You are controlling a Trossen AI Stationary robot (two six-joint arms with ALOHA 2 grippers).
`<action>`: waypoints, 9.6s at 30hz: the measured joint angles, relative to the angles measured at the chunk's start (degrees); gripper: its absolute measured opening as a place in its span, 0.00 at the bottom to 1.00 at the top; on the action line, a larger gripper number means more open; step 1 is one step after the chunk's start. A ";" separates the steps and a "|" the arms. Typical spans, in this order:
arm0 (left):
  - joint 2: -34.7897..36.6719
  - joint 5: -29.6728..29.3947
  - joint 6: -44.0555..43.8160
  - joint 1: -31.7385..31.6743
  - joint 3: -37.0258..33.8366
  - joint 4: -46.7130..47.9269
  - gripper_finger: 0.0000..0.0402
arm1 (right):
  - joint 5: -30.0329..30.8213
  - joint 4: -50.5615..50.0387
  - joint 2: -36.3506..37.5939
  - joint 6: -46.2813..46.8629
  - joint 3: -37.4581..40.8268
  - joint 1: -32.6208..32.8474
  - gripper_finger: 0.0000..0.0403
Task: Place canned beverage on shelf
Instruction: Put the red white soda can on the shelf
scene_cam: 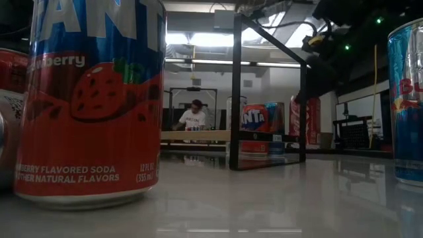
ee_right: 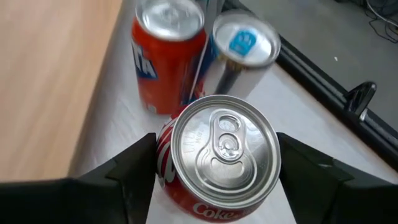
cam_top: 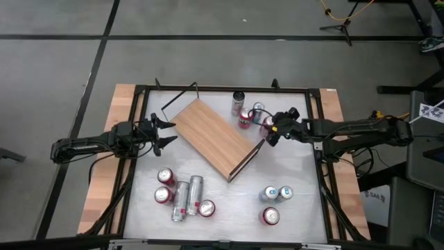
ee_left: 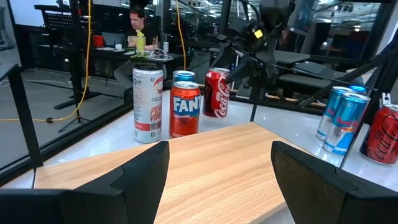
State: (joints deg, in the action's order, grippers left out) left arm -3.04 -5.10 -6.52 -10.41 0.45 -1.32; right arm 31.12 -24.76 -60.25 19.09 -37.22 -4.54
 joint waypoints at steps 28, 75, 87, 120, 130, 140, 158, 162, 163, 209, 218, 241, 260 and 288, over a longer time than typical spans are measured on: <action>0.01 0.04 0.01 -0.02 0.00 0.00 0.69 | -3.76 -0.11 -0.42 -0.12 -14.28 0.07 0.68; -0.01 0.07 -0.62 -0.01 0.00 0.00 0.69 | 7.77 11.48 -5.72 0.17 -14.28 14.70 0.68; -0.01 -0.04 -0.89 0.00 0.00 -0.02 0.69 | 7.67 11.36 -12.47 0.16 -14.28 14.99 0.68; -11.68 -3.87 -3.39 0.05 0.00 -22.00 0.69 | -1.75 12.55 -18.28 0.71 -14.52 12.03 0.68; -27.40 -3.83 -3.32 0.99 4.11 -29.79 0.69 | -4.83 12.55 -18.91 0.59 -14.54 10.39 0.68; -44.70 -2.71 4.07 3.10 16.06 -29.77 0.69 | -2.24 13.62 -19.04 -0.05 -14.35 10.54 0.68; -65.25 -2.71 4.21 3.10 26.32 -29.66 0.69 | -1.15 14.06 -19.19 -1.55 -14.17 10.50 0.68; -66.45 -2.71 4.21 3.10 26.75 -29.64 0.69 | -2.06 14.12 -19.19 -1.53 -14.17 10.49 0.68; -66.49 -2.70 4.22 3.10 26.75 -29.62 0.69 | -2.20 14.13 -19.19 -1.53 -14.17 10.49 0.68; -67.25 2.08 4.21 3.10 27.94 -36.54 0.69 | -3.66 8.73 -15.75 -10.93 -19.32 10.51 0.89; -79.18 3.36 8.65 3.90 38.43 -35.29 0.69 | 4.15 -6.98 -15.19 -12.24 -25.02 10.49 0.89; -92.97 -0.78 8.65 3.78 45.90 -26.51 0.69 | -8.34 -11.21 -18.38 -14.76 -24.92 0.02 0.89; -92.97 -2.92 8.60 2.68 45.88 -26.58 0.69 | -10.23 -8.56 -21.11 -15.08 -24.88 -0.02 0.89; -92.97 -7.66 8.74 2.28 45.86 -26.45 0.69 | -2.21 -17.05 -20.96 -15.30 -31.31 0.07 0.89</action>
State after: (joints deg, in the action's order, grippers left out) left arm -96.01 -12.76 2.22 -8.13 46.30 -27.77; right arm 28.91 -41.80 -81.21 3.79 -68.53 -4.47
